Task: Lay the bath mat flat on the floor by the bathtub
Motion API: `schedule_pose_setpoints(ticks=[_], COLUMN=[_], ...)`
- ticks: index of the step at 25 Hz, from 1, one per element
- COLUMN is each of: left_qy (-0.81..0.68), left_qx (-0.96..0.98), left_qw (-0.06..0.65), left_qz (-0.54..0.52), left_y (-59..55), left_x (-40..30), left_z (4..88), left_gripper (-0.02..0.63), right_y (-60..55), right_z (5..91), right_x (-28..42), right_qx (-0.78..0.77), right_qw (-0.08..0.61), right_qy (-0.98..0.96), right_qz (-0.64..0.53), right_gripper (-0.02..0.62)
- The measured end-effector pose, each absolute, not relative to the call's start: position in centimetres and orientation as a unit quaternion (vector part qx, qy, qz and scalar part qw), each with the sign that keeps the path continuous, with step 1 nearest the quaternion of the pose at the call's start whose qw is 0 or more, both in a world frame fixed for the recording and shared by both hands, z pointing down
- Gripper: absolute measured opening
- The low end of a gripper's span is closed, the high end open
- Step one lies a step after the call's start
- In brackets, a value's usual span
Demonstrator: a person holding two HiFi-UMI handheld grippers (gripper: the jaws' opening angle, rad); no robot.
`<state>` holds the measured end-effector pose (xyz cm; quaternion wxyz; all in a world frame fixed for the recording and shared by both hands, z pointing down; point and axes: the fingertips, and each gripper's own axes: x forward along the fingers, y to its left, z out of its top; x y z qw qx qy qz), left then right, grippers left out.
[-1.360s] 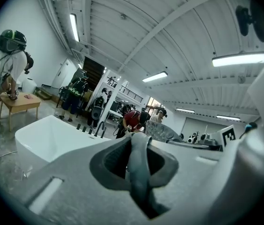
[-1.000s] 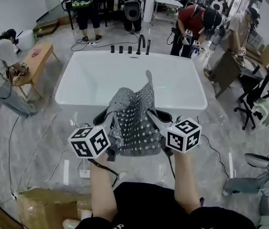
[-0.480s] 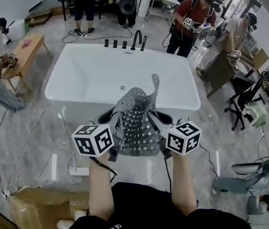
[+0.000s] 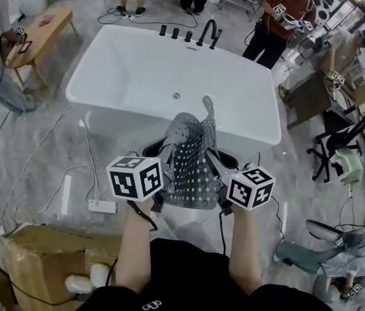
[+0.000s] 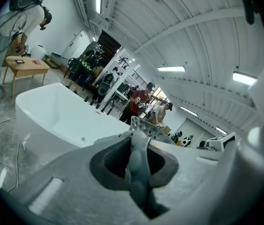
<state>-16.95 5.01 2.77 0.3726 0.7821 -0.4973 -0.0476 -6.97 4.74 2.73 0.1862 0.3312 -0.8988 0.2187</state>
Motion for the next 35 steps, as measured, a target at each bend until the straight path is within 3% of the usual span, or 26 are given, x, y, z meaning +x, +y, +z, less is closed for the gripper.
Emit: schedule_pose_setpoints(ticks=[16, 35], left_qy=[-0.521, -0.522], left_qx=[0.744, 0.709], left_qw=[0.419, 0.473], left_qz=[-0.004, 0.028], left_y=[7.4, 2.4], left_x=[-16.0, -5.9], left_z=[8.8, 14.4], left_gripper=[0.023, 0.021], right_y=[5.8, 0.3], right_z=[8.6, 15.9], right_x=[-6.7, 5.8], right_qx=[0.295, 0.319], right_qw=[0.191, 0.175], right_qy=[-0.891, -0.849], right_qz=[0.286, 0.384], right_gripper=[0.021, 0.021])
